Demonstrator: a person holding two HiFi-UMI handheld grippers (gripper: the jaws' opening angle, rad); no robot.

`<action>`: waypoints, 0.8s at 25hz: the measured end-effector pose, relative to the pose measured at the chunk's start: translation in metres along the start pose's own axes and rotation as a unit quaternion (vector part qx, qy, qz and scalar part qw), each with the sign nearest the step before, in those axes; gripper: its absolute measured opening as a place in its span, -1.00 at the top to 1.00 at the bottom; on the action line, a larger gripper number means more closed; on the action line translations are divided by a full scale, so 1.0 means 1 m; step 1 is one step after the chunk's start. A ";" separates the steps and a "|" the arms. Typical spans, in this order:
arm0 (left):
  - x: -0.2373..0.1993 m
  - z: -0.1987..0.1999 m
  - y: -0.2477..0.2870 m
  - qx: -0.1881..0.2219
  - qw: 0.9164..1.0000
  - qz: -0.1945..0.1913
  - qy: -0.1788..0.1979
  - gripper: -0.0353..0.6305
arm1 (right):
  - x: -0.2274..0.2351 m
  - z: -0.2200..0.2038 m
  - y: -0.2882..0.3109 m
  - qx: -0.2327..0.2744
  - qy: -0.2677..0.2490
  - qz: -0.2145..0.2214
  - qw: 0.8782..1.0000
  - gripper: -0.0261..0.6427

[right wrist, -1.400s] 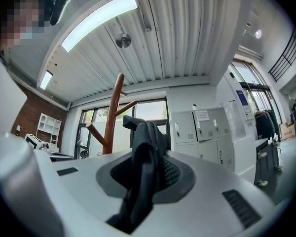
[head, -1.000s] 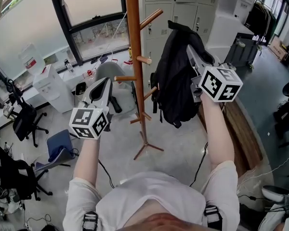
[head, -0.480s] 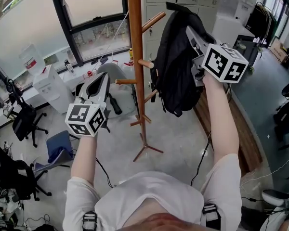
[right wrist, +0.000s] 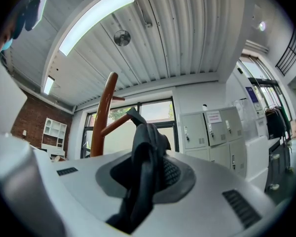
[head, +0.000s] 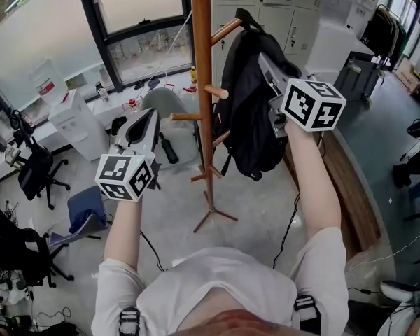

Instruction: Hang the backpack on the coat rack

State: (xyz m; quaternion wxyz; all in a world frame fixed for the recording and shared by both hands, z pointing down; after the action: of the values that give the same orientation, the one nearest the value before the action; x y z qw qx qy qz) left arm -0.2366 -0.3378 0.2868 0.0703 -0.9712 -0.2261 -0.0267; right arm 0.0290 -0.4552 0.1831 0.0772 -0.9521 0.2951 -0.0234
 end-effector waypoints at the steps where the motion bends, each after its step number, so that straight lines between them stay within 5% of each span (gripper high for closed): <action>1: 0.000 -0.003 -0.001 -0.001 1.000 0.001 -0.003 0.87 | -0.001 -0.004 -0.001 -0.003 -0.002 0.000 1.000 0.70; 20: 0.014 -0.035 -0.017 -0.021 0.999 0.000 -0.035 0.87 | -0.043 -0.037 -0.010 -0.027 -0.076 0.009 0.997 0.70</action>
State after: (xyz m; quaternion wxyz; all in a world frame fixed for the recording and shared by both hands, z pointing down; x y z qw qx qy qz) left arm -0.2325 -0.3215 0.3245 0.0424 -0.9727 -0.2280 0.0026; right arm -0.0040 -0.4273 0.2217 0.0741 -0.9500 0.2978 0.0581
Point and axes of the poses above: the fingertips, and each gripper's own axes: y forward along the fingers, x to its right, z out of its top, the point moved 4 cm from there along -y, backward along the fingers, and after that the axes turned 7 degrees about -z, right-handed, at the moved point
